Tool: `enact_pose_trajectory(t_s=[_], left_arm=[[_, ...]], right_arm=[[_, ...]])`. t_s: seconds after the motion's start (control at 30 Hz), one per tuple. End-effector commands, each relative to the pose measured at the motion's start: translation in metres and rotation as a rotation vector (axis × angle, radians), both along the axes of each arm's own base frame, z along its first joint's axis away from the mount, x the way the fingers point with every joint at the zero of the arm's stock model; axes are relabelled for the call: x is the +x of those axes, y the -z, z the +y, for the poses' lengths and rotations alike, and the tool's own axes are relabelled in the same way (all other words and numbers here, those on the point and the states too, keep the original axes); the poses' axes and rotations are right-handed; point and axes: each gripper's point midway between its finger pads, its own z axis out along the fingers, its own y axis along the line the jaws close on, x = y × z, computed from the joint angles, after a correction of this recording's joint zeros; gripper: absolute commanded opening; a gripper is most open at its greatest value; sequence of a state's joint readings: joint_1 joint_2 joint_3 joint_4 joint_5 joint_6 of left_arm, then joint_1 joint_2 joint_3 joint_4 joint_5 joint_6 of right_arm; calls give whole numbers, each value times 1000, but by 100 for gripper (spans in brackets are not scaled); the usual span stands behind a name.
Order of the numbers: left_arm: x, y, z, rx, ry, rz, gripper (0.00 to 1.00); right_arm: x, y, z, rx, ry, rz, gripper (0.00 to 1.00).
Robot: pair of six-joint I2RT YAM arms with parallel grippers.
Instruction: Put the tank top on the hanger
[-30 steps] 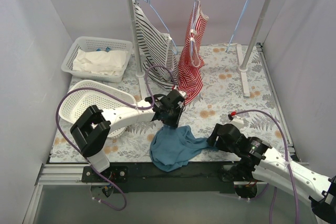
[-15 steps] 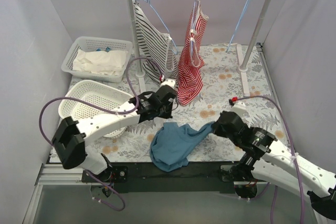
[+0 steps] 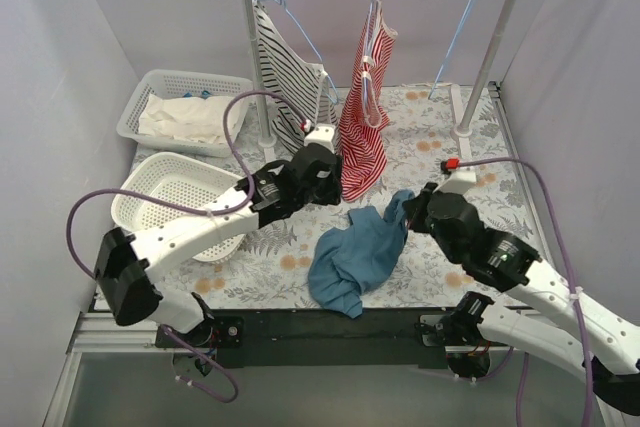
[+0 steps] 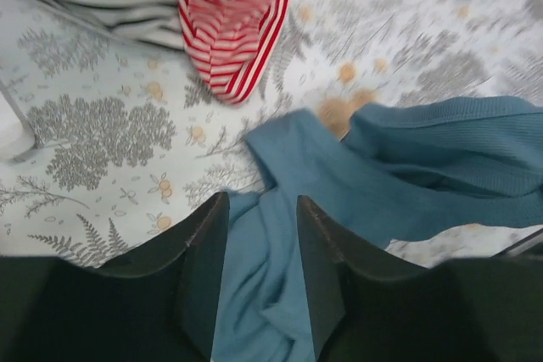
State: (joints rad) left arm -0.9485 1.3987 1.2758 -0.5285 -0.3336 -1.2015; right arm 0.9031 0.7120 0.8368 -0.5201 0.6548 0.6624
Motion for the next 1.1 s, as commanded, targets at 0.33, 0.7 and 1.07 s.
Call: enact_pose_trajectory(t_s=[0.33,0.7,1.07], left_arm=[[27,130,-59,139,16,199,38],[29,154,-70,42,-21,281,53],[30,158,-67,-111,-74,310,37]], right_arm=[[-68,178,-12,21,-49,398,1],[-64,174,-18,-5,-32,370,1],[-59,170,-23,-21,-12,341,1]])
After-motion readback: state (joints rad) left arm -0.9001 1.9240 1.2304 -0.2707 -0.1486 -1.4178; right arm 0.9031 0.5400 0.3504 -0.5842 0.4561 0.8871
